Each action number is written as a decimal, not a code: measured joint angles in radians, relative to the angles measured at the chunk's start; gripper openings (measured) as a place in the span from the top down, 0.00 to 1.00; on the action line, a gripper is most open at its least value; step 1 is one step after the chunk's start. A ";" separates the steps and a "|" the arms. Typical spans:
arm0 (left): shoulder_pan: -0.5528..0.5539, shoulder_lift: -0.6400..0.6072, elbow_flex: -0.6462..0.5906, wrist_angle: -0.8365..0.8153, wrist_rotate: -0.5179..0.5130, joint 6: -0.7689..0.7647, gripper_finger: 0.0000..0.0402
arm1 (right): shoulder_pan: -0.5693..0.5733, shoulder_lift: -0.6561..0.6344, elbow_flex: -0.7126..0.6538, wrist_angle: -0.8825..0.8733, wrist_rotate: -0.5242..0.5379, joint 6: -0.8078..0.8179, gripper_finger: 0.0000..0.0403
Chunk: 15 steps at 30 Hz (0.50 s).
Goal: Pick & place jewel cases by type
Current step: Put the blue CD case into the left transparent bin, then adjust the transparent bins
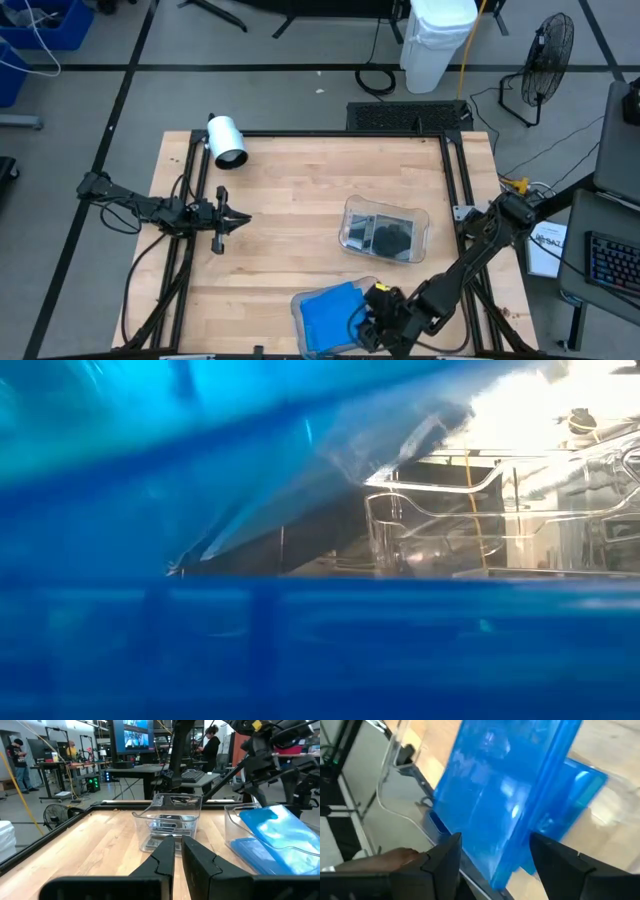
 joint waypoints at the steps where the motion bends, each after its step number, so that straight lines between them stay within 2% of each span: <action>1: 0.000 0.000 0.000 0.000 0.000 0.000 0.91 | -0.004 -0.011 0.000 -0.022 -0.016 0.001 0.44; 10: 0.000 0.000 0.000 0.000 0.000 0.000 0.91 | -0.021 -0.111 0.000 -0.204 -0.028 -0.029 0.44; 15: 0.000 0.000 0.000 0.000 0.000 0.000 0.91 | -0.020 -0.119 0.000 -0.259 -0.198 -0.059 0.48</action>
